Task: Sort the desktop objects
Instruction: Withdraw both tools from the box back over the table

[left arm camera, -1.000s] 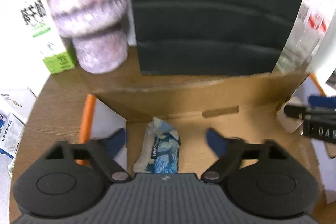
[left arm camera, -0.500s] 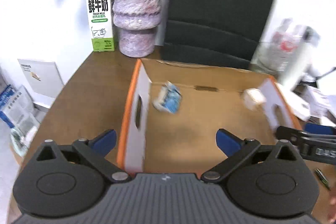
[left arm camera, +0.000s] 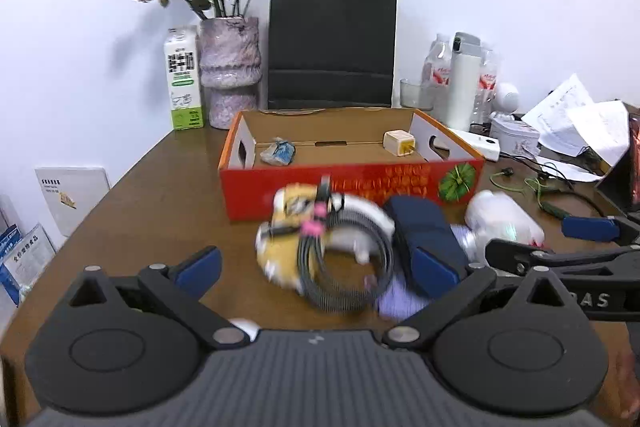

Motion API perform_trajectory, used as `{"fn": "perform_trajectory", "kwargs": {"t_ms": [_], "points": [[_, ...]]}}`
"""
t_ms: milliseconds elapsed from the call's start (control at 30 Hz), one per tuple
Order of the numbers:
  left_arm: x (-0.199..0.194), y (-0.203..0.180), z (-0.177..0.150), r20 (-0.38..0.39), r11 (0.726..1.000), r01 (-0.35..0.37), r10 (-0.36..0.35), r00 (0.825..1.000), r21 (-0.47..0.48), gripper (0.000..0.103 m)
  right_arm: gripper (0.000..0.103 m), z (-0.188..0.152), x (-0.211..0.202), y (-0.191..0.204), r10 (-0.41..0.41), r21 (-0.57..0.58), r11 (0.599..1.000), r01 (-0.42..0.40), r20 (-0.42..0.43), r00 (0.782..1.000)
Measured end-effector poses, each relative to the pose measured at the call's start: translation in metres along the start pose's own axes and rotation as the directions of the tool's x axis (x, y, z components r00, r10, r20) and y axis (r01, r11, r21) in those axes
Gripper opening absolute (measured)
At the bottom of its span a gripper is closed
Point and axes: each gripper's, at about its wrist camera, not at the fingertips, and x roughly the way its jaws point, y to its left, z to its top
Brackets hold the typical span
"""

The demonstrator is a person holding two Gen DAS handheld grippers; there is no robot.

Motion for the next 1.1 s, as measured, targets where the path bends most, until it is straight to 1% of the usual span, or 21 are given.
{"fn": "perform_trajectory", "kwargs": {"t_ms": [67,133,167,233,300,367,433,500,600,667,733,867,933,1000,1067,1100], "points": [[-0.006,0.003,-0.023,-0.015,1.000,-0.002,0.002,1.000,-0.025,0.103,0.096,-0.022,-0.012,0.005,-0.005,-0.009,1.000,0.005,-0.003,1.000],[-0.011,0.006,-0.043,-0.042,1.000,0.016,-0.016,0.999,-0.016,0.103,0.097,-0.038,-0.022,0.008,-0.001,0.009,1.000,0.001,-0.014,1.000],[-0.012,0.007,-0.051,-0.051,1.000,0.009,-0.009,0.999,-0.012,0.103,0.097,-0.045,-0.027,0.009,0.010,0.017,1.000,-0.009,-0.021,1.000],[-0.019,0.006,-0.067,-0.047,1.000,0.008,-0.007,0.999,0.024,0.103,0.097,-0.058,-0.036,0.011,0.026,0.016,1.000,-0.026,-0.022,0.999],[-0.023,0.005,-0.076,-0.045,0.997,-0.008,0.011,0.999,0.076,0.103,0.097,-0.071,-0.045,0.013,0.023,0.014,1.000,-0.023,-0.020,1.000],[-0.027,0.011,-0.082,-0.035,0.998,-0.039,0.041,0.999,0.056,0.103,0.098,-0.082,-0.053,0.014,0.029,-0.009,1.000,-0.029,-0.010,1.000],[-0.029,0.018,-0.085,-0.030,1.000,-0.021,0.021,0.999,0.013,0.103,0.099,-0.090,-0.057,0.012,0.008,-0.032,0.999,-0.008,-0.002,1.000],[-0.027,0.020,-0.084,-0.041,1.000,-0.024,0.024,0.999,0.003,0.103,0.099,-0.091,-0.056,0.008,-0.014,-0.041,0.999,0.014,-0.020,1.000],[-0.025,0.014,-0.086,-0.037,0.997,-0.044,0.047,0.998,0.070,0.103,0.099,-0.088,-0.052,0.001,-0.021,0.001,1.000,0.021,-0.034,0.999],[-0.021,0.012,-0.084,-0.050,0.994,-0.039,0.045,0.998,0.105,0.103,0.099,-0.086,-0.048,-0.003,-0.027,0.016,0.999,0.028,-0.046,0.999],[-0.018,0.010,-0.083,-0.062,0.993,-0.038,0.045,0.997,0.114,0.103,0.099,-0.084,-0.045,-0.005,-0.041,0.027,0.999,0.043,-0.059,0.997],[-0.012,0.012,-0.082,-0.087,0.996,-0.017,0.024,0.996,0.087,0.103,0.099,-0.076,-0.034,-0.008,-0.030,0.034,0.999,0.034,-0.111,0.993],[-0.006,0.013,-0.079,-0.115,0.997,-0.027,0.036,0.993,0.078,0.103,0.099,-0.071,-0.032,-0.007,-0.016,0.015,1.000,0.018,-0.095,0.995],[0.005,0.017,-0.074,-0.174,0.998,-0.009,0.020,0.985,0.065,0.103,0.099,-0.067,-0.031,-0.008,-0.006,0.010,1.000,0.007,-0.068,0.998],[0.010,0.024,-0.071,-0.196,1.000,-0.004,0.006,0.981,0.007,0.103,0.099,-0.064,-0.023,-0.010,0.002,0.019,1.000,-0.001,-0.079,0.997],[0.011,0.028,-0.070,-0.184,1.000,-0.007,0.003,0.983,-0.021,0.103,0.099,-0.062,-0.019,-0.011,0.014,0.019,1.000,-0.013,-0.093,0.996]]}}
